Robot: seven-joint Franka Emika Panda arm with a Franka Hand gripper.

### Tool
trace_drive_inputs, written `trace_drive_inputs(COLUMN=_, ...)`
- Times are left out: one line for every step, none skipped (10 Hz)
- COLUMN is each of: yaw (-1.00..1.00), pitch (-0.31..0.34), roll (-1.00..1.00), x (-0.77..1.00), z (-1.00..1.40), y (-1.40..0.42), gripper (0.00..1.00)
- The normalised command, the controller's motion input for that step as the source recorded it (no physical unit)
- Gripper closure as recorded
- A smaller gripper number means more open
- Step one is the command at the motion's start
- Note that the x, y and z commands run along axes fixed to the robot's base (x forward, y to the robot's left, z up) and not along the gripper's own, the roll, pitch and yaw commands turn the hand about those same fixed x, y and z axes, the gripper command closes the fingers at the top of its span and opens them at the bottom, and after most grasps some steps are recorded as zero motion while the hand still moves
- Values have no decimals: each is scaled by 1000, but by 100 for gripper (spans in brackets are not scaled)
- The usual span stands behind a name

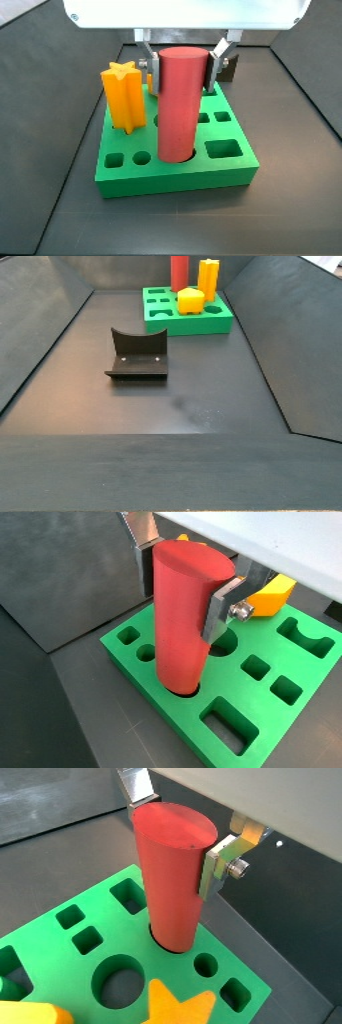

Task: Pick up the oval object. Move up. Move to above the board. Insert the oval object.
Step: Insert the oval object.

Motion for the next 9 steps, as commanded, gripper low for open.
trace_drive_inputs(yaw=-189, pitch=0, roll=259, x=0, z=-757, y=-74, gripper=100)
trace_drive_inputs(yaw=-434, pitch=0, roll=247, x=0, z=-806, y=-180, gripper=100)
trace_drive_inputs(yaw=-514, pitch=0, roll=249, x=0, z=-814, y=-226, gripper=100)
trace_drive_inputs(yaw=-629, pitch=-36, roll=223, x=86, z=-869, y=-351, gripper=100)
trace_drive_inputs(yaw=-537, pitch=-50, roll=250, x=29, z=-809, y=-291, gripper=100)
trace_drive_inputs(yaw=-80, pitch=0, roll=50, x=0, z=-86, y=-49, gripper=100)
trace_drive_inputs(yaw=0, pitch=0, roll=0, x=0, z=-23, y=0, gripper=100)
trace_drive_inputs(yaw=-57, pitch=0, roll=61, x=357, z=-274, y=0, gripper=100)
trace_drive_inputs(yaw=-111, pitch=0, roll=64, x=463, z=-191, y=80, gripper=100)
